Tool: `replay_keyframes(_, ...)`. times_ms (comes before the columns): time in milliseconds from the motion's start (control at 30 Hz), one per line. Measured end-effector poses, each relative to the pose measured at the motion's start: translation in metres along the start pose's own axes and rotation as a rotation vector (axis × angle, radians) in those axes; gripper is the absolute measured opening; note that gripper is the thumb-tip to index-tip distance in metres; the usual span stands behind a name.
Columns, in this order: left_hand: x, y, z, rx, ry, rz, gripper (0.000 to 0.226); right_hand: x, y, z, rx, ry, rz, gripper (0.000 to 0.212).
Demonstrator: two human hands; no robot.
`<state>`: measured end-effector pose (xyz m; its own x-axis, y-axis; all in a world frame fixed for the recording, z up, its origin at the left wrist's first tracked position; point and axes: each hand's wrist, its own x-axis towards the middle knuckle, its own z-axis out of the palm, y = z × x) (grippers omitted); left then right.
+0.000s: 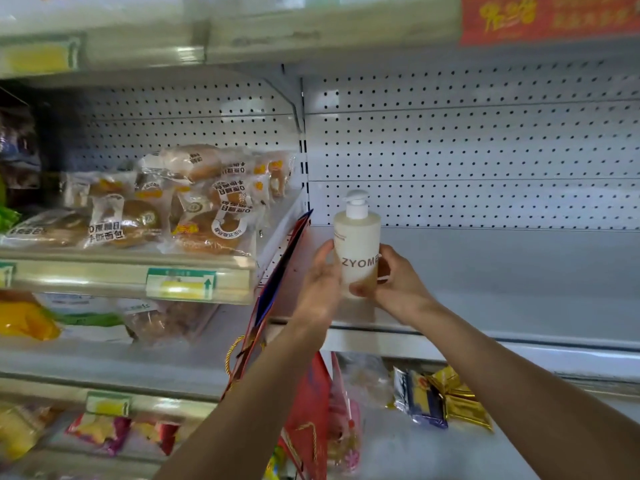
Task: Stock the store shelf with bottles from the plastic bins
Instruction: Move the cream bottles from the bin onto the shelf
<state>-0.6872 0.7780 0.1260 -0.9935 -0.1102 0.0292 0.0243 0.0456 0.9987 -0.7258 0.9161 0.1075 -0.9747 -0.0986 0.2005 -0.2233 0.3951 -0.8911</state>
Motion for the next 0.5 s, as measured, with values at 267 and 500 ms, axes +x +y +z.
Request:
replay_keyframes(267, 0.027, -0.010, -0.005, -0.062, 0.022, 0.000, 0.044, 0.030, -0.006, 0.016, 0.025, 0.066, 0.022, 0.074)
replay_keyframes(500, 0.062, -0.012, 0.000, -0.090, 0.102, 0.007, 0.043, 0.062, -0.002, 0.027, 0.006, 0.130, 0.047, 0.070)
